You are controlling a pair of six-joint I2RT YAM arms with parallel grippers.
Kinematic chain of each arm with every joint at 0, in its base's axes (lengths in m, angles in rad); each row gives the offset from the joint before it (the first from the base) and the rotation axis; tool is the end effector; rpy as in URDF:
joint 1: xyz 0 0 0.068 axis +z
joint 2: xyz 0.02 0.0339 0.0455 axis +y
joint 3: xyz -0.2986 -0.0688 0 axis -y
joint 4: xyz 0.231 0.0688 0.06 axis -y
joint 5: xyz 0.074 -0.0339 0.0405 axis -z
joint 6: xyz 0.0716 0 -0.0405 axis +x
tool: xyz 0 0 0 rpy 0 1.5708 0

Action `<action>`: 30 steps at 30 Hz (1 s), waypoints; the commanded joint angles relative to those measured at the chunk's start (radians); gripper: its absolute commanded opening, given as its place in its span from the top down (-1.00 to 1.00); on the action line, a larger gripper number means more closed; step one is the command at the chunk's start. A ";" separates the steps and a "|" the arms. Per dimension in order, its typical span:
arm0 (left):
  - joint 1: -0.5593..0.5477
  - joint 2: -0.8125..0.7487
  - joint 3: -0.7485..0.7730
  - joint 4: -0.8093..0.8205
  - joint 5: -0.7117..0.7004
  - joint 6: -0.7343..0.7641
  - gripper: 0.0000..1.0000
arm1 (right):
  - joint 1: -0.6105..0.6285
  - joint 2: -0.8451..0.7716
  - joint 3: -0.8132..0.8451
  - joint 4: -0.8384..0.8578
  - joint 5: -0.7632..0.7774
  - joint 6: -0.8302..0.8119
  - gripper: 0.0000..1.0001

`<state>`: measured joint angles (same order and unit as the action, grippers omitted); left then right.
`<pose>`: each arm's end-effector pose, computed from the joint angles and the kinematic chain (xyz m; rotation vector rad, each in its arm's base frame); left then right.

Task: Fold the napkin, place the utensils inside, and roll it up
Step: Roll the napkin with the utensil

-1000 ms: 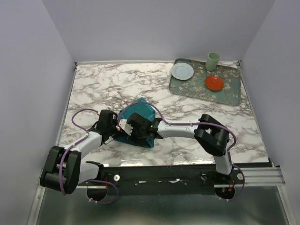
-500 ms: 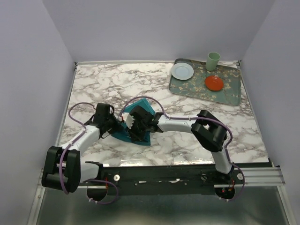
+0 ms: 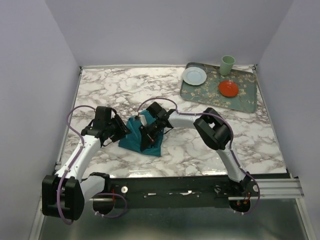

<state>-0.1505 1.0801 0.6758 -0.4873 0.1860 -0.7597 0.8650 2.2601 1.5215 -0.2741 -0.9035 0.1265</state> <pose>0.2016 -0.0440 0.2288 -0.6829 2.4518 -0.6081 0.2710 0.4047 0.1324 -1.3176 2.3700 1.5124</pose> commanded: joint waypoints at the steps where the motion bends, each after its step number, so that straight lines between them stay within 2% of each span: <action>1: -0.003 -0.095 -0.031 -0.132 0.058 -0.004 -0.12 | -0.020 0.134 0.037 -0.160 -0.188 0.088 0.99; 4: -0.014 -0.155 -0.109 -0.129 0.079 -0.076 -0.19 | -0.040 0.191 0.065 -0.163 -0.261 0.128 0.99; 7: -0.023 -0.152 -0.172 -0.114 0.075 -0.153 -0.21 | -0.043 0.219 0.094 -0.163 -0.288 0.157 0.99; 21: -0.081 0.041 -0.203 0.006 0.021 -0.268 -0.27 | -0.055 0.250 0.140 -0.142 -0.316 0.222 0.99; 30: -0.087 0.031 -0.297 0.059 -0.042 -0.397 -0.27 | -0.055 0.256 0.131 -0.122 -0.341 0.249 0.99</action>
<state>-0.2314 1.1099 0.4557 -0.4580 0.2314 -1.0855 0.8101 2.4531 1.6630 -0.3836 -1.2655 0.3504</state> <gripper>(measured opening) 0.629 0.209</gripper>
